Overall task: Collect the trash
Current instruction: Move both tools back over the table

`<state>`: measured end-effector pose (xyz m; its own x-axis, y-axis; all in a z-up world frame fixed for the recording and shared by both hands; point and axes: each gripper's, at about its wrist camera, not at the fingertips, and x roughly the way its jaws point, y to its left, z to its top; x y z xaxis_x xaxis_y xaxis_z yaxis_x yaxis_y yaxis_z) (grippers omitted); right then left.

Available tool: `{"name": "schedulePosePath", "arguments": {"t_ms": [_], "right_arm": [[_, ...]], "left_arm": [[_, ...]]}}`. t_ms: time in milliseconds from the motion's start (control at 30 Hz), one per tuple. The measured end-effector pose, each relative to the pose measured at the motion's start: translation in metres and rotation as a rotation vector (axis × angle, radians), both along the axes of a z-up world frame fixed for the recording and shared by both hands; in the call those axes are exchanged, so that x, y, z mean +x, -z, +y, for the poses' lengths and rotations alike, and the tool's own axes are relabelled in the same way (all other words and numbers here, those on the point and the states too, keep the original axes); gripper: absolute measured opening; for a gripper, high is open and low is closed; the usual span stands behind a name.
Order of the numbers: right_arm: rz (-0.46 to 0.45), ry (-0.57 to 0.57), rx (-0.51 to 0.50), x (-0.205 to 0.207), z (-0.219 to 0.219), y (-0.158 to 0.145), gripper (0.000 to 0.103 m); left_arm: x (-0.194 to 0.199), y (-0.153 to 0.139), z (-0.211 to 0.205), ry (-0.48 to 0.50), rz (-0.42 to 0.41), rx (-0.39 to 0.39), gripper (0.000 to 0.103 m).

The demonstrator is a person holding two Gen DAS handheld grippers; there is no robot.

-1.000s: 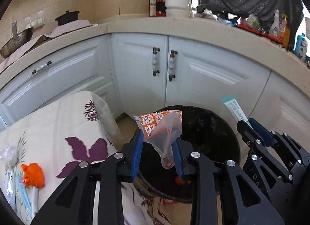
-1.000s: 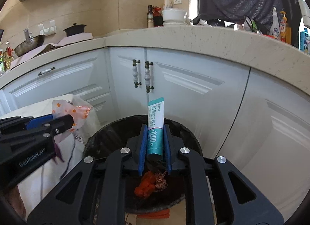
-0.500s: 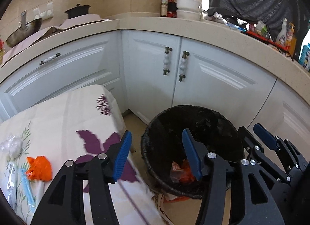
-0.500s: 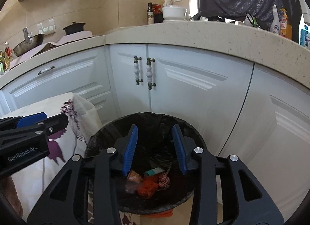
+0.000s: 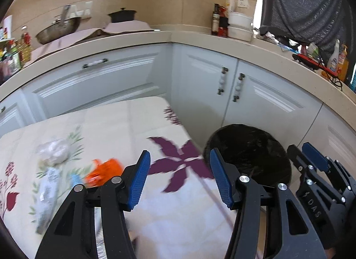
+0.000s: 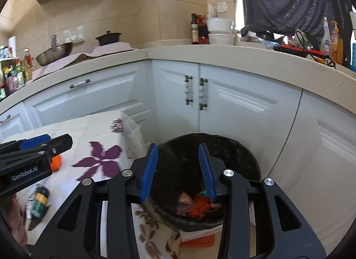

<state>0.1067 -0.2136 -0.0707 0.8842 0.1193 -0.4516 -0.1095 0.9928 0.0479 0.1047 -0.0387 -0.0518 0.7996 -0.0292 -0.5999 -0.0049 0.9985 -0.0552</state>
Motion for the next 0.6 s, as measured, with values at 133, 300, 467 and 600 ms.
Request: {"name": "schedulePosePath", "arguments": {"t_ms": [133,300,467,600], "right_arm": [[-0.002,-0.048,0.004,-0.014,0.021,-0.005,0.038],[0.005,-0.118,0.011,-0.031,0.05,-0.005,0.038],[0.025,-0.184,0.007,-0.046,0.077,-0.001,0.038],[0.048,-0.23,0.002,-0.059,0.096,0.006,0.038]], "left_arm": [[-0.019,0.001,0.029,-0.058,0.006,-0.002,0.057],[-0.042,0.009,0.063,-0.134,0.02,0.009,0.059],[-0.061,0.022,0.093,-0.208,0.054,0.007,0.06],[-0.078,0.033,0.11,-0.252,0.082,-0.002,0.06]]}}
